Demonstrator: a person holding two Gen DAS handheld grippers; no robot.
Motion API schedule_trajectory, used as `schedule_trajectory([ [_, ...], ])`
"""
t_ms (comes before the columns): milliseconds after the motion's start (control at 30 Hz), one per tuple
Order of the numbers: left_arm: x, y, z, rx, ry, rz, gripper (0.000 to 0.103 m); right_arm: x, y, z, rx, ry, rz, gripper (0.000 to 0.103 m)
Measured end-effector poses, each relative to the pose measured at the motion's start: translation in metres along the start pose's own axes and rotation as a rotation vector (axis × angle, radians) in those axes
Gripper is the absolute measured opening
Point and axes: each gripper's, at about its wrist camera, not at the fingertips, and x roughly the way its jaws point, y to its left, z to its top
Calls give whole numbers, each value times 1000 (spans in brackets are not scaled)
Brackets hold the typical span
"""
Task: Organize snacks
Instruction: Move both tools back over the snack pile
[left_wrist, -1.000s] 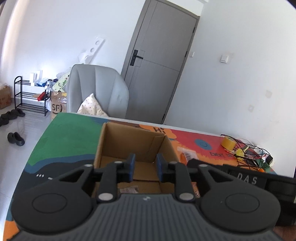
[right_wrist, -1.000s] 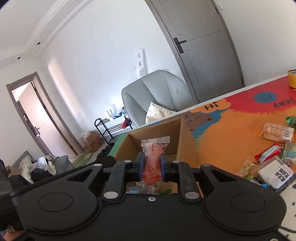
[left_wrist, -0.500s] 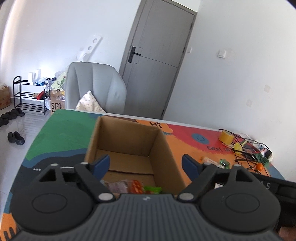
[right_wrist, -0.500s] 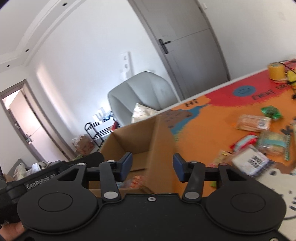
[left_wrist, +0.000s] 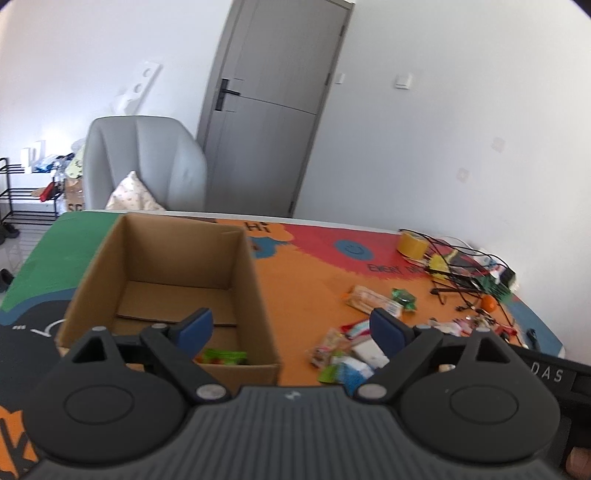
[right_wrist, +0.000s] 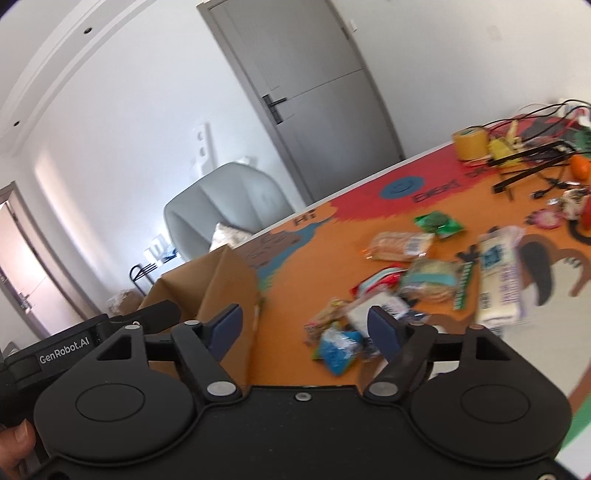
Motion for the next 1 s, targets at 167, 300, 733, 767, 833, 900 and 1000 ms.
schedule_trajectory([
  [167,2,-21,-3,29,1,-24,94,-13,-20,1,16,-20,-34,81],
  [300,5,-39,-6,48,11,-54,94,-20,-36,0,29,-27,-56,83],
  [733,31,-79,-22,89,70,-100,95,-36,-86,-4,75,-35,-114,83],
  [767,32,-81,-23,90,73,-100,95,-35,-90,-5,81,-34,-117,83],
  [833,38,-84,-26,98,86,-101,95,-34,-95,-6,91,-32,-121,83],
  [900,44,-86,-29,103,96,-103,95,-31,-100,-7,97,-30,-127,83],
  [1000,52,-86,-33,101,113,-104,95,-29,-108,-11,110,-29,-130,83],
])
